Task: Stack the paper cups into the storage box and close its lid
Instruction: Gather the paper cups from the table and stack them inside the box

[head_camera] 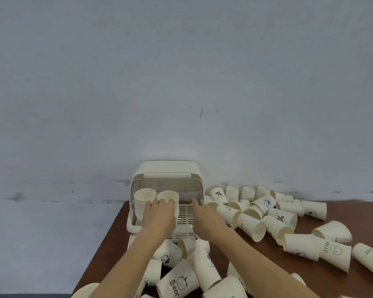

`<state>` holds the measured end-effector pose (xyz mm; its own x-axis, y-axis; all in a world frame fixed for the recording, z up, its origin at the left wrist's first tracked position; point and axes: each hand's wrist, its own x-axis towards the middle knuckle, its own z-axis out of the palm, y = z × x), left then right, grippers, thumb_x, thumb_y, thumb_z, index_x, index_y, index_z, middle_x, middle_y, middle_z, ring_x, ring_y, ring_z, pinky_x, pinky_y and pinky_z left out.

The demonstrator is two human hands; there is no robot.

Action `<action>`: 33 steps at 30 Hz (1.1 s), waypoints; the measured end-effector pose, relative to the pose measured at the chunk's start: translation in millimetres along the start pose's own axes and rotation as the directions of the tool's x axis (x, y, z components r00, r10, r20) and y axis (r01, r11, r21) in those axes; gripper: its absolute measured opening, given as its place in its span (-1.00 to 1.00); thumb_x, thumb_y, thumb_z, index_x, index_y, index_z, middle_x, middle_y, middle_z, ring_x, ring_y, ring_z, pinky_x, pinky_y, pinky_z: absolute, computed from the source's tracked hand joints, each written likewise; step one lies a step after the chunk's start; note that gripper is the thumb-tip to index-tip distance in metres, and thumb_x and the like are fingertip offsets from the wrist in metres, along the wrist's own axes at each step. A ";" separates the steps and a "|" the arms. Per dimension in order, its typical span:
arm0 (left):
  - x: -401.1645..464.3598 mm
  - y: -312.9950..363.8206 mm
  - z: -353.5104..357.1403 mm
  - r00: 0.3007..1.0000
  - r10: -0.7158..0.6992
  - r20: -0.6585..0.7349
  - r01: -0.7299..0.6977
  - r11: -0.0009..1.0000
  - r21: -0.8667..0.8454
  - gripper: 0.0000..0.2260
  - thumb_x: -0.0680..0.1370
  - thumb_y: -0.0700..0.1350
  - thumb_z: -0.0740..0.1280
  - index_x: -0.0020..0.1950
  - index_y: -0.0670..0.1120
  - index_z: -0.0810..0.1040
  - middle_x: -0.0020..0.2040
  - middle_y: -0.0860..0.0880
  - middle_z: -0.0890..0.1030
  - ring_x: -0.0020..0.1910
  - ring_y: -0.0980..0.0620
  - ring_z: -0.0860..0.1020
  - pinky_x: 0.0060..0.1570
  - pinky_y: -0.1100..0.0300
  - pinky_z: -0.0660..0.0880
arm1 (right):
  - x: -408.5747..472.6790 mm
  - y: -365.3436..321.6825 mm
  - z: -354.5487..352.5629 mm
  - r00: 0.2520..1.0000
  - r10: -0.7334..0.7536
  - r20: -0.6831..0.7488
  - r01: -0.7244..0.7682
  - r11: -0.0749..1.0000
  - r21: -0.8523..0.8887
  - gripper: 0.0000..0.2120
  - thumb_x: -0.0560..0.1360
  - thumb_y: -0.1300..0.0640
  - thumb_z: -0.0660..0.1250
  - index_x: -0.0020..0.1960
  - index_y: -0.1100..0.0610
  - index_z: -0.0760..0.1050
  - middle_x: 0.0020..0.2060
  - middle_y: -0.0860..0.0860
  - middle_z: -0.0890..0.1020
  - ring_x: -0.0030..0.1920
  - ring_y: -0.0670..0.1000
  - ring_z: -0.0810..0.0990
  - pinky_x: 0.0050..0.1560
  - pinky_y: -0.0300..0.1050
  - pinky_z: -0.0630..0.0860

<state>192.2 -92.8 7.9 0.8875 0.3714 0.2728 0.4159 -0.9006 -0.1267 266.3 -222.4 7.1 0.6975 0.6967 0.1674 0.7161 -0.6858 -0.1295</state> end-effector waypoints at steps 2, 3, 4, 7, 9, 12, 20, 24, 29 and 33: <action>-2.6 18.4 0.1 0.999 0.044 0.024 -0.044 0.999 -0.020 -0.68 0.53 -0.15 0.18 0.29 -0.05 0.41 0.18 -0.11 0.53 0.19 -0.14 0.47 0.16 -0.02 0.34 | -7.5 16.8 -2.6 0.999 0.045 -0.014 -0.045 0.999 0.019 -0.62 0.47 0.31 0.19 0.27 0.20 0.25 0.07 0.18 0.52 -0.04 0.16 0.53 -0.17 0.00 0.45; -3.9 28.0 0.2 0.997 0.073 0.036 -0.073 0.997 -0.025 -0.68 0.53 -0.14 0.19 0.29 -0.06 0.41 0.19 -0.12 0.52 0.20 -0.15 0.47 0.17 -0.02 0.34 | -11.5 26.2 -3.2 0.997 0.076 -0.012 -0.075 0.996 0.037 -0.61 0.46 0.30 0.20 0.28 0.18 0.25 0.09 0.17 0.51 -0.01 0.17 0.54 -0.19 -0.02 0.43; -5.2 37.6 0.7 0.994 0.102 0.045 -0.101 0.994 -0.030 -0.69 0.54 -0.14 0.19 0.28 -0.06 0.42 0.20 -0.13 0.51 0.20 -0.15 0.46 0.17 -0.03 0.34 | -16.1 35.1 -4.5 0.995 0.101 -0.015 -0.100 0.994 0.053 -0.62 0.47 0.29 0.19 0.27 0.17 0.26 0.09 0.16 0.51 0.01 0.17 0.54 -0.19 -0.03 0.39; -7.8 64.7 1.8 0.984 0.167 0.059 -0.164 0.985 -0.054 -0.72 0.57 -0.10 0.17 0.28 -0.06 0.41 0.21 -0.13 0.51 0.21 -0.15 0.46 0.16 -0.02 0.34 | -29.9 62.8 -9.3 0.987 0.158 -0.019 -0.157 0.986 0.050 -0.67 0.50 0.26 0.13 0.26 0.17 0.29 0.08 0.13 0.51 0.03 0.16 0.52 -0.17 -0.01 0.40; -7.0 80.7 4.4 0.978 0.200 0.060 -0.197 0.979 -0.057 -0.74 0.58 -0.10 0.16 0.26 -0.06 0.41 0.17 -0.13 0.52 0.16 -0.15 0.48 0.10 0.00 0.36 | -38.6 80.9 -11.7 0.978 0.209 -0.028 -0.207 0.977 0.051 -0.67 0.51 0.24 0.12 0.28 0.15 0.29 0.13 0.10 0.49 0.07 0.15 0.51 -0.15 -0.02 0.40; -6.2 102.3 6.1 0.972 0.226 0.062 -0.220 0.971 -0.089 -0.75 0.56 -0.15 0.16 0.22 -0.07 0.42 0.11 -0.13 0.54 0.09 -0.15 0.50 0.05 0.01 0.37 | -48.1 104.0 -14.7 0.961 0.277 0.003 -0.276 0.957 0.086 -0.55 0.49 0.20 0.15 0.37 0.10 0.23 0.12 0.10 0.50 0.09 0.16 0.52 -0.06 0.02 0.48; 2.4 154.4 19.4 0.943 0.322 0.084 -0.313 0.944 -0.100 -0.72 0.57 -0.14 0.14 0.27 -0.05 0.43 0.18 -0.11 0.51 0.18 -0.13 0.45 0.15 0.01 0.33 | -69.3 154.4 -13.0 0.931 0.361 0.059 -0.366 0.925 0.105 -0.62 0.53 0.18 0.19 0.34 0.15 0.27 0.11 0.14 0.52 0.01 0.12 0.52 -0.07 -0.02 0.46; 8.2 179.1 31.0 0.930 0.350 0.109 -0.337 0.934 -0.121 -0.68 0.55 -0.15 0.14 0.30 -0.03 0.41 0.17 -0.10 0.52 0.17 -0.12 0.45 0.16 0.01 0.33 | -77.5 175.6 -9.1 0.916 0.393 0.083 -0.399 0.913 0.082 -0.58 0.53 0.17 0.18 0.37 0.18 0.24 0.20 0.15 0.50 0.18 0.17 0.50 0.04 0.01 0.45; 18.9 198.7 42.7 0.913 0.393 0.112 -0.387 0.919 -0.074 -0.71 0.54 -0.18 0.17 0.26 -0.04 0.44 0.22 -0.09 0.50 0.19 -0.11 0.46 0.15 0.03 0.32 | -83.2 193.9 -0.1 0.891 0.437 0.120 -0.451 0.883 0.129 -0.71 0.54 0.20 0.16 0.25 0.21 0.31 0.15 0.18 0.47 0.13 0.17 0.50 -0.06 -0.06 0.42; 38.5 205.6 53.9 0.923 0.359 0.141 -0.359 0.933 -0.026 -0.69 0.53 -0.20 0.20 0.27 -0.03 0.44 0.24 -0.06 0.51 0.23 -0.07 0.47 0.22 0.05 0.33 | -76.1 199.6 5.6 0.845 0.514 0.148 -0.535 0.820 0.202 -0.74 0.54 0.23 0.16 0.20 0.27 0.39 0.07 0.16 0.48 0.11 0.17 0.52 -0.06 -0.11 0.41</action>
<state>322.6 -251.5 -59.0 0.9961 0.0514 0.0721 0.0643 -0.9794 -0.1912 356.3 -411.2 -36.9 0.9613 0.2667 -0.0696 0.2193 -0.8928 -0.3934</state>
